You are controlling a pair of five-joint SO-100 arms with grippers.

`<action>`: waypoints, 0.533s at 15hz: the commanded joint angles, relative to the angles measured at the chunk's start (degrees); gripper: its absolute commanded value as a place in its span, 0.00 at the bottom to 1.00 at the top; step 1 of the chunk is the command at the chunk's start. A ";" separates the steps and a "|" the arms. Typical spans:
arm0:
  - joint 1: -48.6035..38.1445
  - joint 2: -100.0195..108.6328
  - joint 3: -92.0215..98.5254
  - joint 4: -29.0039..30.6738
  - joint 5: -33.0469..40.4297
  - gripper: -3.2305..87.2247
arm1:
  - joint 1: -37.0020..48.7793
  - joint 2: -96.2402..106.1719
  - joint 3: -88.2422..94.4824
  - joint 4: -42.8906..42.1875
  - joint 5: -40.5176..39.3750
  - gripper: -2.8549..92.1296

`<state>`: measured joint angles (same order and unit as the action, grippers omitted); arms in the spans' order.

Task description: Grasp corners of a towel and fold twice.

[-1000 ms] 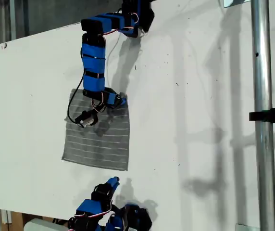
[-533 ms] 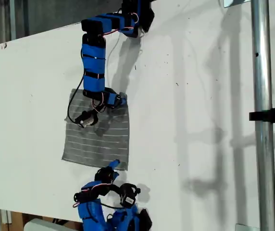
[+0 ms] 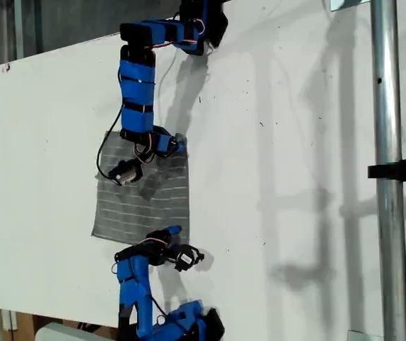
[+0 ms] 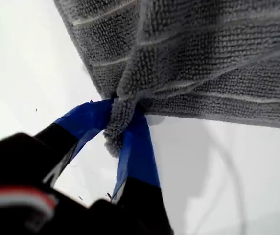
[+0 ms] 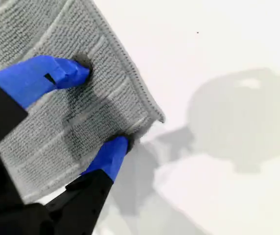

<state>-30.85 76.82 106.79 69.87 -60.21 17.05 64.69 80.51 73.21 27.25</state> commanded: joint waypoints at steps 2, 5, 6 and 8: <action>1.93 0.44 -1.85 2.20 -0.62 0.02 | -0.26 6.77 0.00 0.88 0.70 0.03; 8.79 6.68 -6.42 6.77 -4.04 0.02 | -2.11 9.49 0.53 2.11 2.11 0.03; 11.69 8.26 -8.70 9.23 -5.89 0.02 | -3.52 10.72 0.70 2.72 3.25 0.03; 18.98 11.69 -12.30 11.51 -9.76 0.02 | -8.61 13.45 0.70 4.31 6.50 0.03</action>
<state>-16.70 84.02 98.17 79.45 -67.50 11.87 72.42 81.65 76.99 31.99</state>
